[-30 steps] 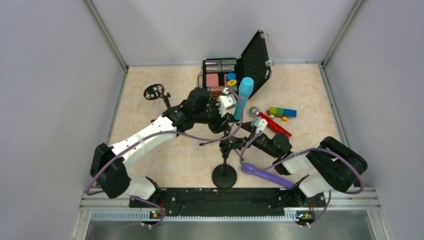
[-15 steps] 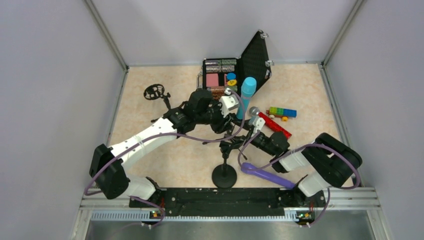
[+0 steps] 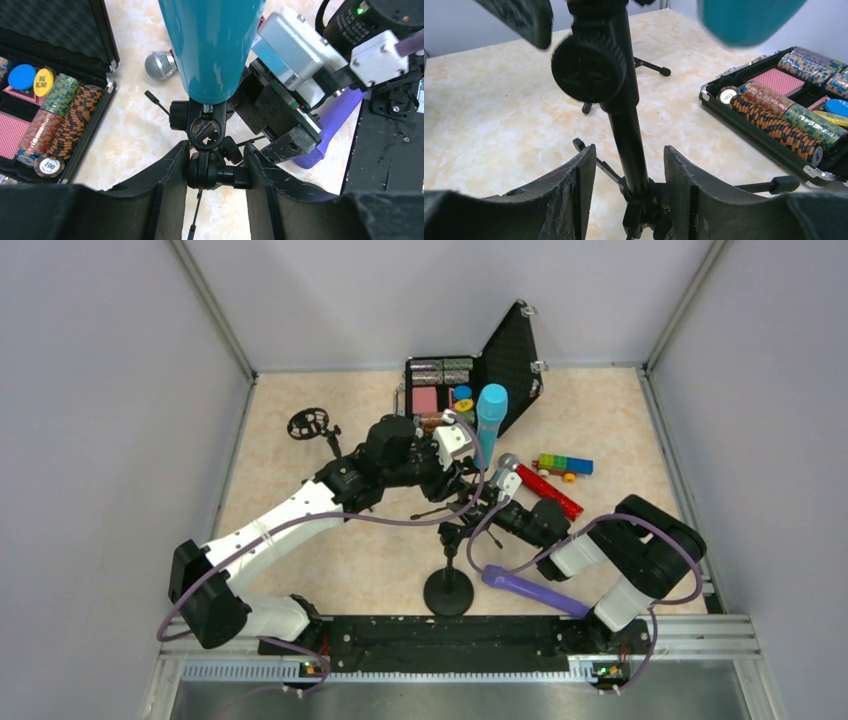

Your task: Attach the microphones to the stand

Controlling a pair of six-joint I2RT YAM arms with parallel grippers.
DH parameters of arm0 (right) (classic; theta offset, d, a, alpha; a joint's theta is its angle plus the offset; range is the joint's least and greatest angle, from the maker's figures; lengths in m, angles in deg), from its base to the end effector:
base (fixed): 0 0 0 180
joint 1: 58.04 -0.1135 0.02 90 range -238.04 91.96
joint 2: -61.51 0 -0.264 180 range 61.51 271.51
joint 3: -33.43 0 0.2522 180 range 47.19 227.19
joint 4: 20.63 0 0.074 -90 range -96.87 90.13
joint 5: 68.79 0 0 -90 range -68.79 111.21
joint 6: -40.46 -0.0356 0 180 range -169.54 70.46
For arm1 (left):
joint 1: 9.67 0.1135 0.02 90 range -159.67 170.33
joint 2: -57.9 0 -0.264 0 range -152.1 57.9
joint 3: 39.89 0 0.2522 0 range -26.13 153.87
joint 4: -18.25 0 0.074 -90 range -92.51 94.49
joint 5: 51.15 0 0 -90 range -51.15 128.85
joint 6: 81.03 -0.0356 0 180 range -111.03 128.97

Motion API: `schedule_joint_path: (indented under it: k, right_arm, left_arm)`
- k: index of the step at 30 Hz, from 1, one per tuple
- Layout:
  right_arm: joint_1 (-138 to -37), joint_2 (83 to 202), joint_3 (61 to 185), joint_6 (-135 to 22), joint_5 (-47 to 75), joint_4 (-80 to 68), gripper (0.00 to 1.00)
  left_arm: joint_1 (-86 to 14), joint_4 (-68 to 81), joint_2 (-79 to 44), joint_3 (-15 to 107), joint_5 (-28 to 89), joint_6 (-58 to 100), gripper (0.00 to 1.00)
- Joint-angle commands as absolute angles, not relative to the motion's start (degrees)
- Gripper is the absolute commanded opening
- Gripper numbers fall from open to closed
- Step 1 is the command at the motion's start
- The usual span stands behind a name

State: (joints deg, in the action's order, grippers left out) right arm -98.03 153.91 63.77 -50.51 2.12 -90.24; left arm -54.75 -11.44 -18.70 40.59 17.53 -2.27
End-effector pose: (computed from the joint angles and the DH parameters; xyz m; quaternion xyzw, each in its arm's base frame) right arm 0.1886 0.1734 0.1686 -0.3346 0.5709 0.3619 0.6566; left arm 0.2076 -0.2265 0.3407 0.4796 0.6876 -0.3019 0.4539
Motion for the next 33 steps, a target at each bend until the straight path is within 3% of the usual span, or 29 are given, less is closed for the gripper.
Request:
schedule_joint_path:
  k: [1, 25, 33]
  right_arm:
    - [-98.6, 155.3, 64.9, -48.3, 3.0, -94.2, 0.51]
    - [-98.6, 158.8, 63.4, -49.1, 8.9, -95.8, 0.47]
    - [-98.7, 158.8, 64.1, -50.7, 10.3, -93.7, 0.37]
  left_arm:
    - [-55.2, -3.0, -15.3, 44.8, 17.0, -0.7, 0.00]
    - [-55.6, 1.6, -10.9, 47.8, 15.4, 1.9, 0.00]
    - [-55.8, 3.2, -9.8, 48.1, 17.7, 3.0, 0.00]
